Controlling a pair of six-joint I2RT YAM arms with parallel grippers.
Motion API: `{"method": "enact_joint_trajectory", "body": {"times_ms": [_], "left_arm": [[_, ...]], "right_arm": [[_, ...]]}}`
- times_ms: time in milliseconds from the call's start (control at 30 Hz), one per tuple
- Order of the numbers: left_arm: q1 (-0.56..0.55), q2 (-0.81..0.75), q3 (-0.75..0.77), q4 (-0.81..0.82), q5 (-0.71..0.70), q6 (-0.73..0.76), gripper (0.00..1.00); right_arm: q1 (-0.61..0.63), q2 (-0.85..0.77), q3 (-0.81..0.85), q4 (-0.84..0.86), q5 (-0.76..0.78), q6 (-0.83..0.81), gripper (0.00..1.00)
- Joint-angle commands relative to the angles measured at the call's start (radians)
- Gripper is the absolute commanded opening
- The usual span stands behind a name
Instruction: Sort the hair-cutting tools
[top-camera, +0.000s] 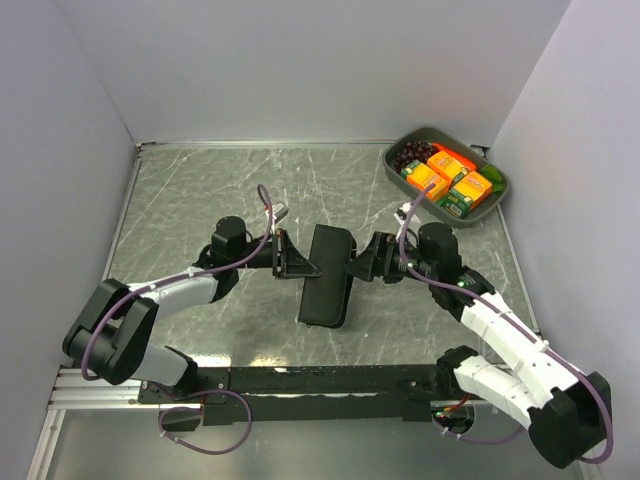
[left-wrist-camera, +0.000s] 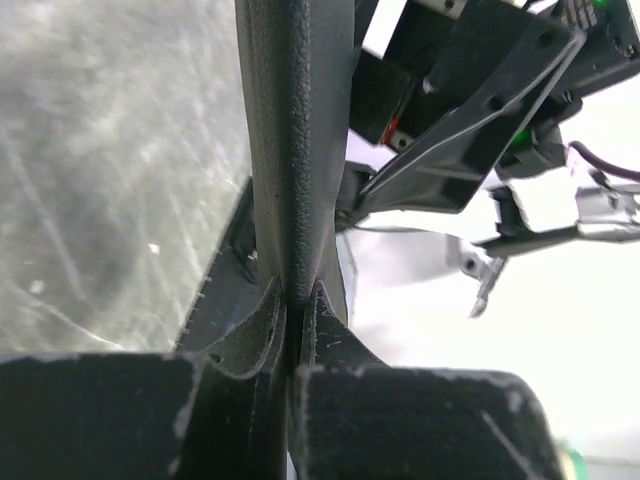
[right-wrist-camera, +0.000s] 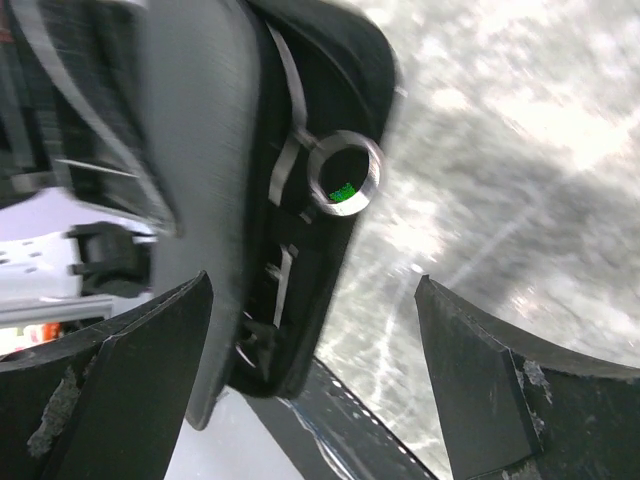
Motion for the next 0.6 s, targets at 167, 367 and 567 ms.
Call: {"method": "enact_joint_trajectory", "body": {"times_ms": [167, 367, 567], "left_arm": [[0.001, -0.019, -0.003, 0.342, 0.118, -0.148, 0.01], [0.001, 0.073, 0.0, 0.653, 0.135, -0.349, 0.01], [-0.008, 0.112, 0.023, 0.652, 0.133, -0.354, 0.07]], "right_arm": [[-0.013, 0.032, 0.067, 0.201, -0.198, 0.047, 0.91], [-0.013, 0.098, 0.061, 0.371, -0.273, 0.096, 0.91], [-0.005, 0.15, 0.093, 0.458, -0.364, 0.13, 0.87]]}}
